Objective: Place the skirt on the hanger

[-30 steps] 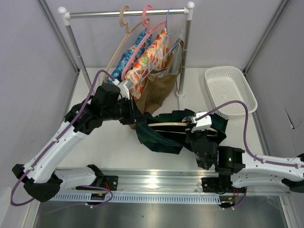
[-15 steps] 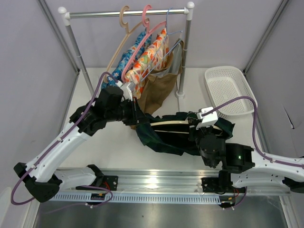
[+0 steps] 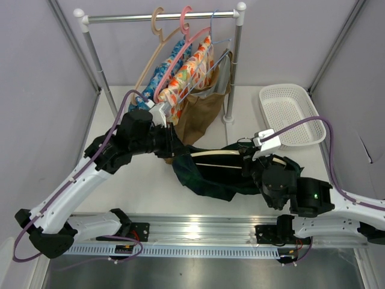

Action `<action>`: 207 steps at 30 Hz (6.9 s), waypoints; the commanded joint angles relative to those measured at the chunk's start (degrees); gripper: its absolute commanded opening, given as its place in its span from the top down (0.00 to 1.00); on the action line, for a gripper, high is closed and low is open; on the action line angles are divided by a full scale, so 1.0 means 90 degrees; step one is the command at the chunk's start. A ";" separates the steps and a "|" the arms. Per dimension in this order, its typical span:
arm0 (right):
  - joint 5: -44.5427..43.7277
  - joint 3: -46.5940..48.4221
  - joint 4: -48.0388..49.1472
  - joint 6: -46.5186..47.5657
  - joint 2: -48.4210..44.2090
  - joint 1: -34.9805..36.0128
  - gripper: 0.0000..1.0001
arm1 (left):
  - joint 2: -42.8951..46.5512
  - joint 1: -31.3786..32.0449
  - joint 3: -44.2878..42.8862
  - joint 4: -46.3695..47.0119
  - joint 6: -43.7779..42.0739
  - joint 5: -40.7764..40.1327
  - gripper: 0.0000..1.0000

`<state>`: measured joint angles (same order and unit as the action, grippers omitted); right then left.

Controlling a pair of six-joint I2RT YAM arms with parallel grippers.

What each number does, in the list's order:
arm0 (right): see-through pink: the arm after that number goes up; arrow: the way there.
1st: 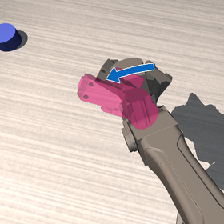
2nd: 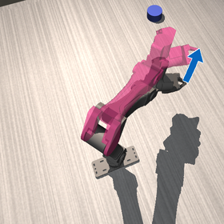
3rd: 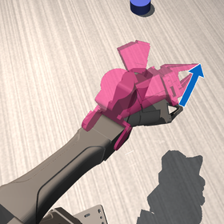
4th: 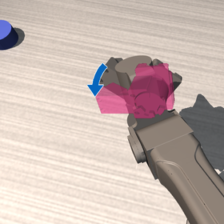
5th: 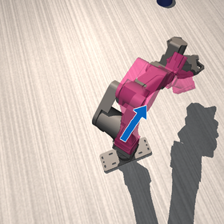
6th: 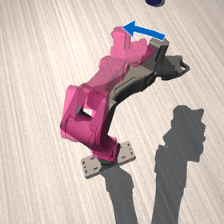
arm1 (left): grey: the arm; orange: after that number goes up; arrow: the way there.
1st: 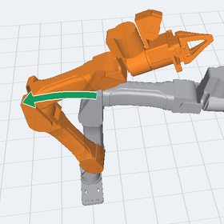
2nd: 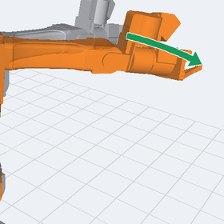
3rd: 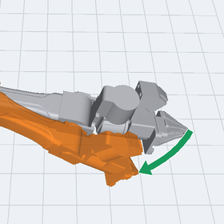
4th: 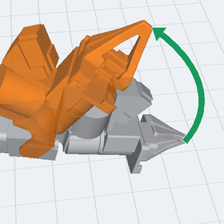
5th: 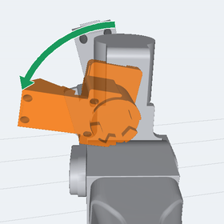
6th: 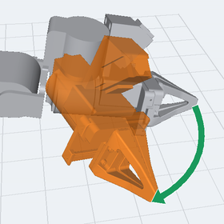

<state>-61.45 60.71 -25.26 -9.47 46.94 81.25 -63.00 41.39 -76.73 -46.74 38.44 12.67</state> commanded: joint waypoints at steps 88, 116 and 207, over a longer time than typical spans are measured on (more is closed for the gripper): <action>0.3732 0.2630 -0.0612 -0.0715 0.1142 -0.1235 0.50 | -0.0061 0.2530 -0.1084 0.0702 -0.4066 -0.0528 1.00; 0.7013 0.5549 0.0237 -0.1447 0.4042 -0.3696 0.19 | 0.2410 0.2521 0.0518 -0.0792 -0.2230 -0.3007 1.00; 0.1476 0.7015 0.0511 0.0838 0.6953 -0.2241 0.70 | 0.2869 0.2521 -0.1142 -0.2580 -0.1419 -0.4415 1.00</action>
<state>-46.59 124.77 -20.82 -0.51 112.64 61.63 -38.02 63.86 -83.05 -71.94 24.62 -24.71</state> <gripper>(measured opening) 0.300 0.192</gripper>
